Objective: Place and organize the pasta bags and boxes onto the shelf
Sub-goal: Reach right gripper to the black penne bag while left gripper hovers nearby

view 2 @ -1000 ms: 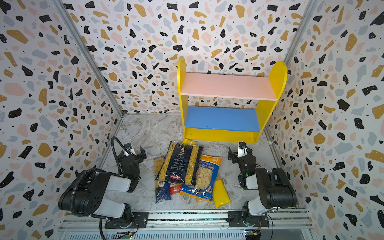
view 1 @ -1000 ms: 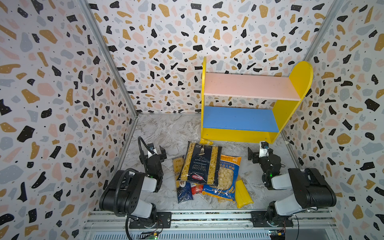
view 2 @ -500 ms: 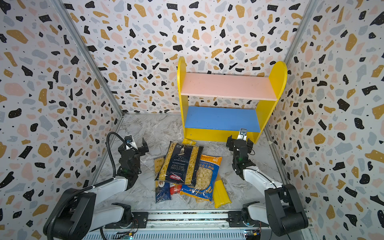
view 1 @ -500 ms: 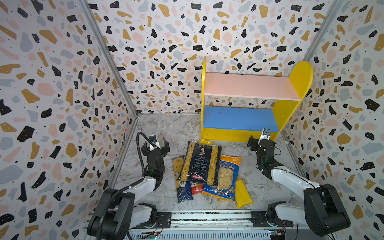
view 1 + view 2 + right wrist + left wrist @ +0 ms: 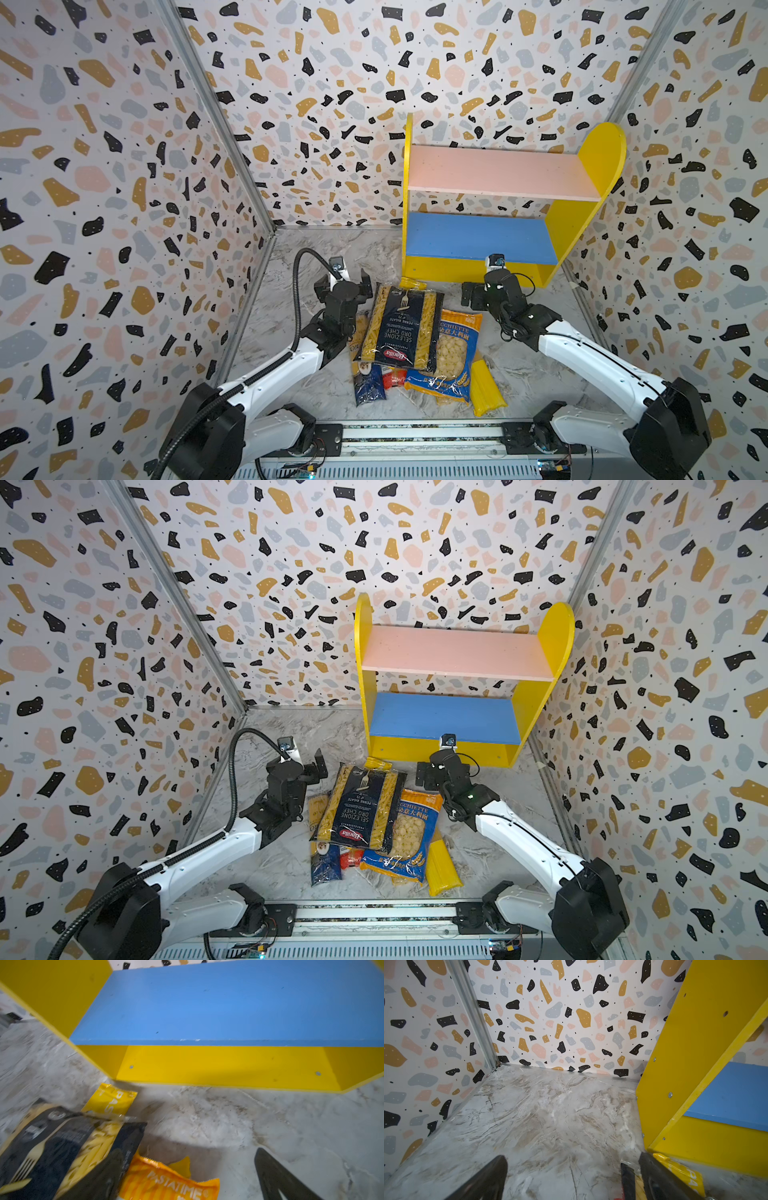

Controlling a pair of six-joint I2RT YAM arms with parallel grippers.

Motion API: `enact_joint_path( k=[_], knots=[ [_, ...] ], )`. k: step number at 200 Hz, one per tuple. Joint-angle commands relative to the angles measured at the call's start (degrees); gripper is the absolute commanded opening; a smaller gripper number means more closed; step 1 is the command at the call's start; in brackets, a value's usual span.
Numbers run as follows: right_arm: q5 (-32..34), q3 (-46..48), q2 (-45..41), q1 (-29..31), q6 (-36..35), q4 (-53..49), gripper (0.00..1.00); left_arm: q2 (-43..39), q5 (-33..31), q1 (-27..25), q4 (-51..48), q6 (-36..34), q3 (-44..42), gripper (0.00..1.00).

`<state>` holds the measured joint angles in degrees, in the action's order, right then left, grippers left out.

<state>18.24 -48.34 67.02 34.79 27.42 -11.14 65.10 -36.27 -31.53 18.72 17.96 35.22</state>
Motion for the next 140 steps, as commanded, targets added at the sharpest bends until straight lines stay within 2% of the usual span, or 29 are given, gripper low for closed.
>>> enact_joint_path(
  k=[1,12,32,60,83,114,140],
  knots=[
    [-10.12,2.74,-4.56,1.09,4.01,-1.44,0.99,-5.3,-0.73,-0.99,-0.73,9.89,-1.46,0.99],
    [-15.88,4.71,-5.89,1.29,5.98,0.84,1.0,-7.84,2.56,-0.97,-1.2,12.11,-2.05,1.0],
    [-23.21,7.29,-7.24,2.42,9.14,3.42,0.99,-10.1,8.52,-0.95,-1.8,11.63,-2.35,1.0],
    [-28.82,10.16,-8.44,4.39,12.32,7.26,0.99,-5.45,9.48,-0.99,-15.73,11.14,5.03,1.0],
    [-31.31,9.7,-6.81,5.37,13.54,7.12,0.99,-5.62,15.86,-1.77,-18.57,11.67,3.09,1.0],
    [-33.75,9.17,-4.35,7.87,15.64,7.12,0.99,-12.64,15.04,-2.92,-19.91,16.12,-4.81,0.99],
    [-33.51,8.43,-1.77,11.02,16.47,6.31,0.99,-14.8,14.98,-3.01,-24.73,18.09,-7.03,1.0]
  ],
)
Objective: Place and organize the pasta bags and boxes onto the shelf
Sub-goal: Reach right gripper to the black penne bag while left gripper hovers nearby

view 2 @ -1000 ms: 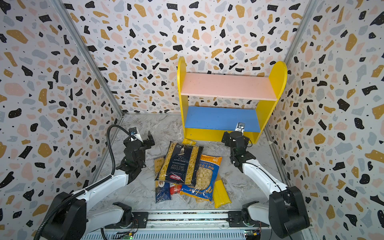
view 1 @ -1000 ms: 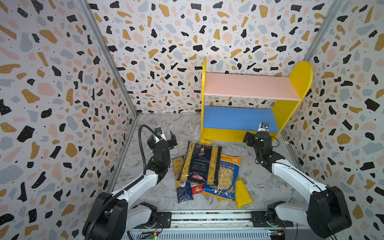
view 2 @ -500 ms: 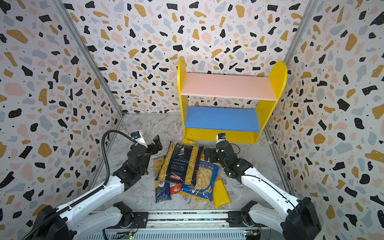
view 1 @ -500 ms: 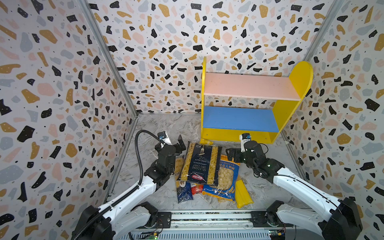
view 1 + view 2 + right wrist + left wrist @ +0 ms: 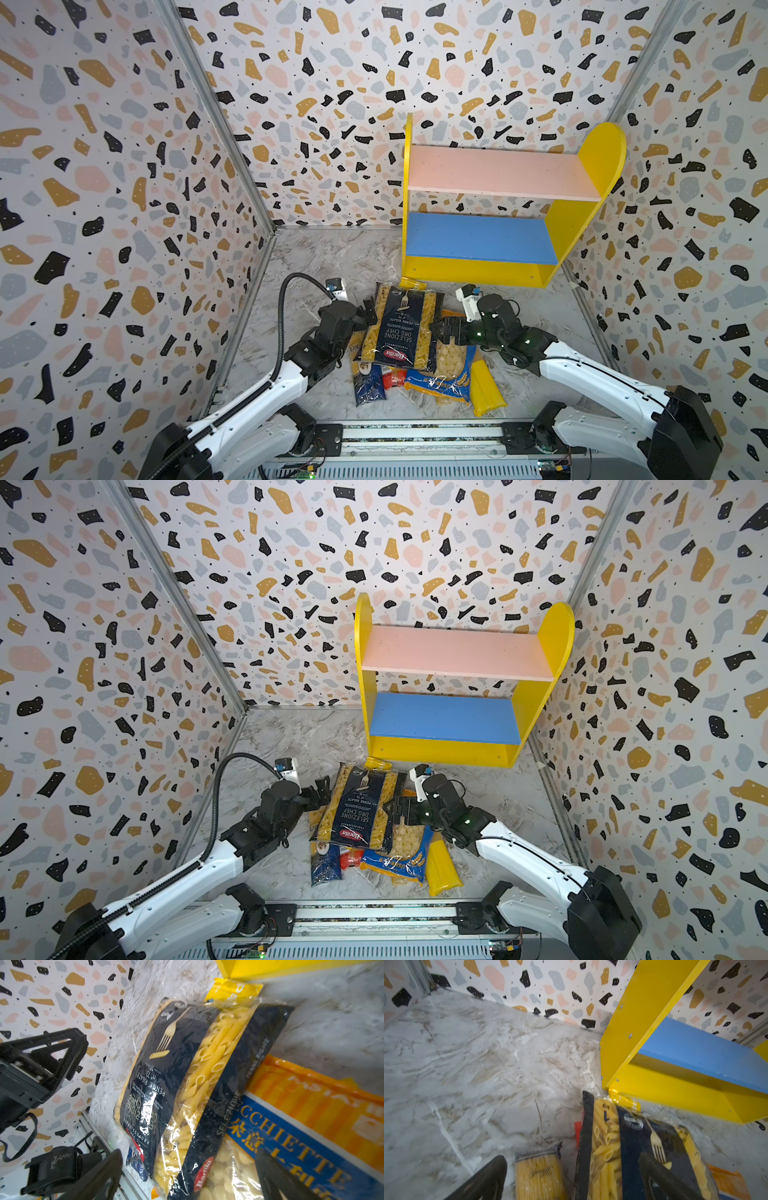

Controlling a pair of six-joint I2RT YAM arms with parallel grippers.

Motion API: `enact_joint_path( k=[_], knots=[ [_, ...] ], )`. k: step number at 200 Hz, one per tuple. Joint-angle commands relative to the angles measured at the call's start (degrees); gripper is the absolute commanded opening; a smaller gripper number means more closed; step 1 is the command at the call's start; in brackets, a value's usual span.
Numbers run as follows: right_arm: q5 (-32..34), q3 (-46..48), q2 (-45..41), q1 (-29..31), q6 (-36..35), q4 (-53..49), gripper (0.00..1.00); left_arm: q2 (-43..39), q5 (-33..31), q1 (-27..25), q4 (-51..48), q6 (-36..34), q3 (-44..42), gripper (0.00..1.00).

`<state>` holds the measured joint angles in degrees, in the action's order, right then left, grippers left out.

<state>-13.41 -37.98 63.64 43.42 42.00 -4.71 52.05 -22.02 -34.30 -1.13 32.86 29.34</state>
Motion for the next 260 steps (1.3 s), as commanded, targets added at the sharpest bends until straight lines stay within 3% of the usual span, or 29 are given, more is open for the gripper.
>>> enact_joint_path(
  k=[1,35,71,112,136,260],
  knots=[
    [-1.96,-1.93,1.68,2.47,1.88,-0.03,0.99,-1.77,0.61,-0.23,-5.09,3.26,-1.14,1.0],
    [-2.92,-1.84,6.69,3.95,2.9,1.53,0.99,-2.56,-2.58,-0.21,-10.5,5.65,-2.83,0.95],
    [-3.48,-1.93,10.04,4.13,4.0,3.71,0.99,-0.97,-1.96,-0.2,-8.41,5.73,-5.23,0.91],
    [-6.4,-1.92,14.68,4.86,5.59,8.18,0.99,7.17,-0.41,-0.18,-5.64,3.98,-5.19,0.69],
    [-6.89,-3.12,16.8,5.88,5.27,9.72,0.99,10.7,0.79,-0.21,-3.1,3.45,-5.94,0.63],
    [-16.39,-5.51,29.89,7.45,6.34,25.26,0.99,17.0,3.83,-0.23,0.5,1.59,-5.42,0.56]
  ],
)
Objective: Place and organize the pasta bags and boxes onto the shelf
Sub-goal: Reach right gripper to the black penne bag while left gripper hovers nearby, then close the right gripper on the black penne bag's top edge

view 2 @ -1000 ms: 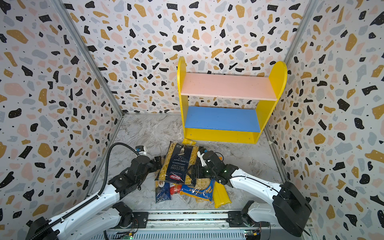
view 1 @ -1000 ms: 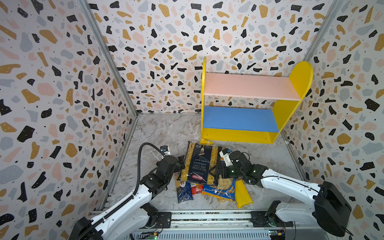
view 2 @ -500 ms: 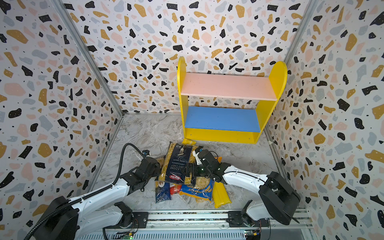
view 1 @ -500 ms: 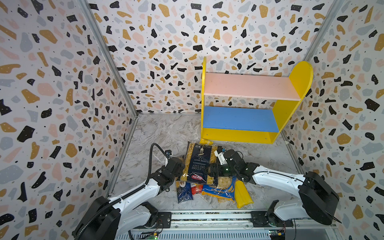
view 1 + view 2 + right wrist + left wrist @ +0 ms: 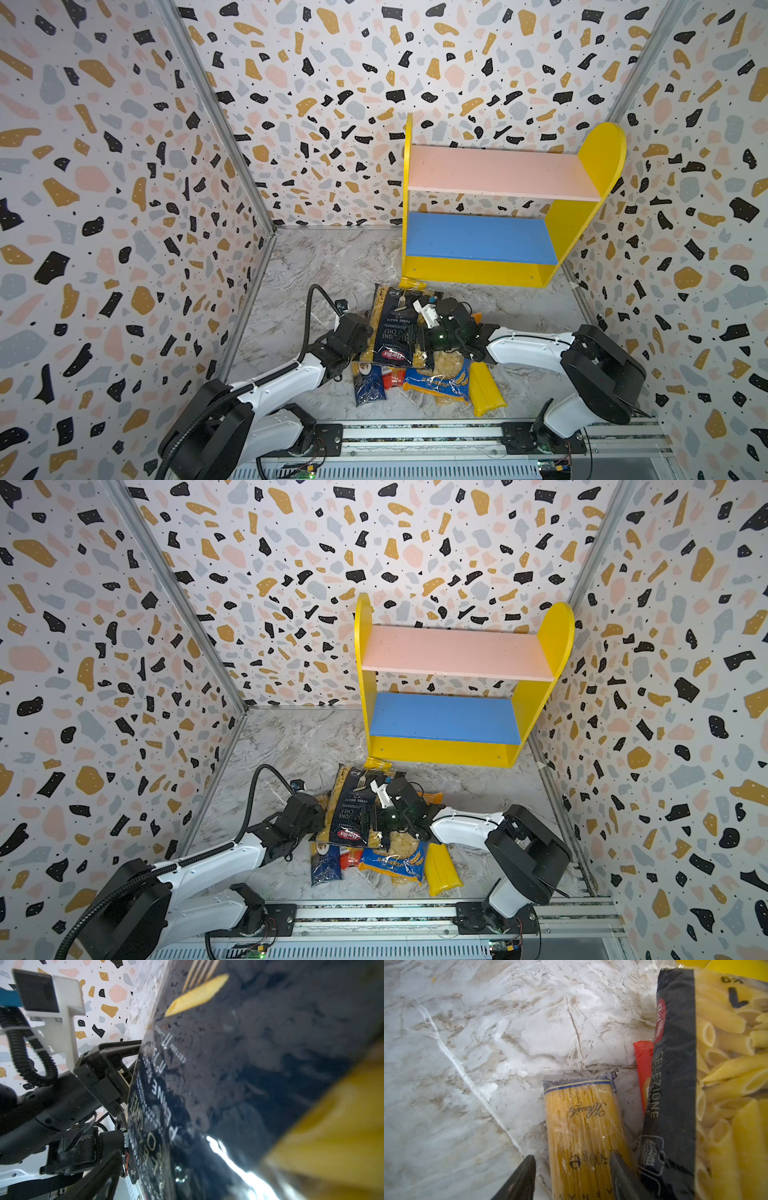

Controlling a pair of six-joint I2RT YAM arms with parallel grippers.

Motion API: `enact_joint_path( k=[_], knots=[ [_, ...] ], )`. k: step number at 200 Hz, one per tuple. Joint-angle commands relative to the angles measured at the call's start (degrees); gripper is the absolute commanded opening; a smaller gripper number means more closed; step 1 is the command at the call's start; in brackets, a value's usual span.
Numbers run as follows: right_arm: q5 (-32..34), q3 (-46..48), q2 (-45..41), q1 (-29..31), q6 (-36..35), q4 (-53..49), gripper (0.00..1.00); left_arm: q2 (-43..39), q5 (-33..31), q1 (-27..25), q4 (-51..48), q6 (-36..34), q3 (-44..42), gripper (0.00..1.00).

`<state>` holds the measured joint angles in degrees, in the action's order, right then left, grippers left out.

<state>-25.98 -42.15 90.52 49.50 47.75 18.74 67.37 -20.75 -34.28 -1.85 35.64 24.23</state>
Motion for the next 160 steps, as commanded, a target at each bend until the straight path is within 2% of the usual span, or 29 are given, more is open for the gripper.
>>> enact_joint_path(
  k=[1,115,160],
  knots=[
    [-3.82,-1.39,3.04,1.38,0.59,1.82,0.99,1.69,2.6,-0.26,1.23,-1.23,-0.31,0.56],
    [-4.84,-1.09,6.8,1.48,1.14,7.21,0.99,1.33,4.54,-0.35,1.14,-0.68,-0.11,0.56],
    [-7.33,-0.92,9.91,1.48,3.3,11.64,0.95,-0.32,4.81,-0.61,0.54,-0.48,-0.63,0.55]
  ],
)
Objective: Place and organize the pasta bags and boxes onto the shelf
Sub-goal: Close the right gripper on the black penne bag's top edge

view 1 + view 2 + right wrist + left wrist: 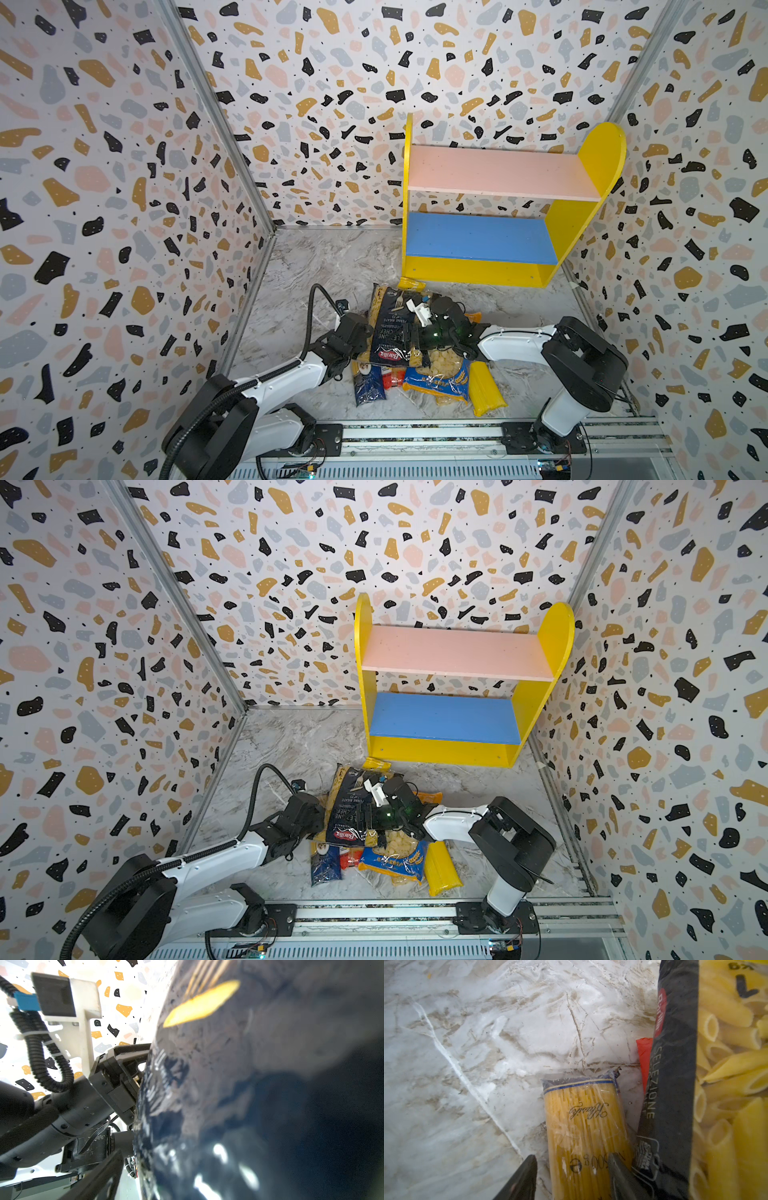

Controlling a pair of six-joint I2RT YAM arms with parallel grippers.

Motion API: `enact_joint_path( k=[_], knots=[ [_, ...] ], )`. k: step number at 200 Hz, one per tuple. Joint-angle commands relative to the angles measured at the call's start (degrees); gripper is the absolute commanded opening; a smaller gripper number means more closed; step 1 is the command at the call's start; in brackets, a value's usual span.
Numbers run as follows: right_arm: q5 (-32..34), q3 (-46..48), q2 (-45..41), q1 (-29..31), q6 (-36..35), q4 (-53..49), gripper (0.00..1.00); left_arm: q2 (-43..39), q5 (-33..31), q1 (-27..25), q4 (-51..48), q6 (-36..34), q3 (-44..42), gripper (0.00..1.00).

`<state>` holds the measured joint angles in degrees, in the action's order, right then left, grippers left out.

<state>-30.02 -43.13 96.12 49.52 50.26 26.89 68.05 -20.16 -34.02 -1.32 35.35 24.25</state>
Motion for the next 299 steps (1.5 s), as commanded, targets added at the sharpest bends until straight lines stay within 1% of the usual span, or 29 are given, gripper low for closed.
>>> enact_joint_path(
  k=[1,29,43,62,71,84,109,126,155,177,199,231,243,265,273,280,281,284,291,299],
  knots=[
    [-3.29,0.07,4.33,1.46,0.84,3.5,0.95,-1.04,4.24,-0.87,0.01,-0.2,-0.67,0.55],
    [-2.78,0.67,3.65,1.46,0.65,3.46,0.89,-2.02,4.13,-0.96,-0.44,-0.29,-0.84,0.55],
    [-2.26,0.71,3.06,1.42,0.22,2.8,0.8,-2.22,4.03,-0.96,-0.44,-0.2,-0.88,0.55],
    [-1.8,0.51,2.3,1.38,-0.34,1.68,0.65,-2.64,3.64,-0.96,-0.85,0.03,-0.89,0.55],
    [-1.63,0.58,1.98,1.39,-0.51,1.33,0.63,-3.06,3.34,-0.96,-1.2,0.07,-0.77,0.56],
    [-1.36,0.6,1.46,1.37,-0.89,0.88,0.55,-3.98,2.63,-0.96,-1.94,0.2,-0.61,0.57],
    [-1.36,0.68,-0.01,1.37,-1.66,0.53,0.5,-7.19,0.31,-0.96,-4.38,0.48,-0.15,0.63],
    [-1.18,0.64,-1.43,1.37,-2.25,-0.09,0.47,-10.47,-2.58,-0.97,-6.59,1.17,0.09,0.68],
    [-0.56,0.34,-4.11,1.24,-3.52,-2.13,0.41,-16.5,-5.96,-0.96,-9.71,2.72,0.47,0.72],
    [-0.24,0.31,-6.38,1.13,-4.67,-3.48,0.37,-19.2,-8.08,-0.96,-12.26,4.71,1.14,0.73],
    [-1.04,0.74,-8.47,1.02,-4.91,-3.04,0.33,-20.15,-7.45,-0.96,-13.05,5.22,1.58,0.75],
    [-1.71,1.78,-8.27,0.67,-3.39,-0.2,0.33,-19.48,-5.34,-0.96,-11.76,5.1,1.09,0.76],
    [-1.95,2.29,-7.28,0.58,-2.44,1.28,0.29,-18.71,-4.47,-0.96,-10.61,5.0,0.78,0.76],
    [-4.03,4.05,-5.25,-0.33,0.68,6.73,0.29,-16.6,-3.07,-0.96,-8.92,4.64,0.81,0.76],
    [-4.48,4.64,-4.76,-0.75,2.0,8.32,0.33,-15.65,-3.08,-0.96,-8.34,4.49,0.82,0.76],
    [-4.69,5.23,-4.28,-1.14,3.14,9.58,0.39,-14.75,-2.86,-0.96,-7.66,4.33,0.66,0.75],
    [-4.72,5.4,-4.16,-1.23,3.43,9.97,0.41,-14.55,-2.82,-0.96,-7.57,4.31,0.69,0.75],
    [-4.77,5.6,-4.11,-1.3,3.68,10.36,0.43,-14.16,-2.75,-0.96,-7.23,4.32,0.58,0.75],
    [-4.79,6.31,-3.91,-1.58,4.51,11.81,0.52,-13.22,-2.41,-0.96,-6.46,4.12,0.46,0.74],
    [-4.86,6.71,-3.76,-1.69,5.0,12.5,0.59,-11.9,-1.9,-0.96,-5.51,3.77,0.49,0.73]
  ],
)
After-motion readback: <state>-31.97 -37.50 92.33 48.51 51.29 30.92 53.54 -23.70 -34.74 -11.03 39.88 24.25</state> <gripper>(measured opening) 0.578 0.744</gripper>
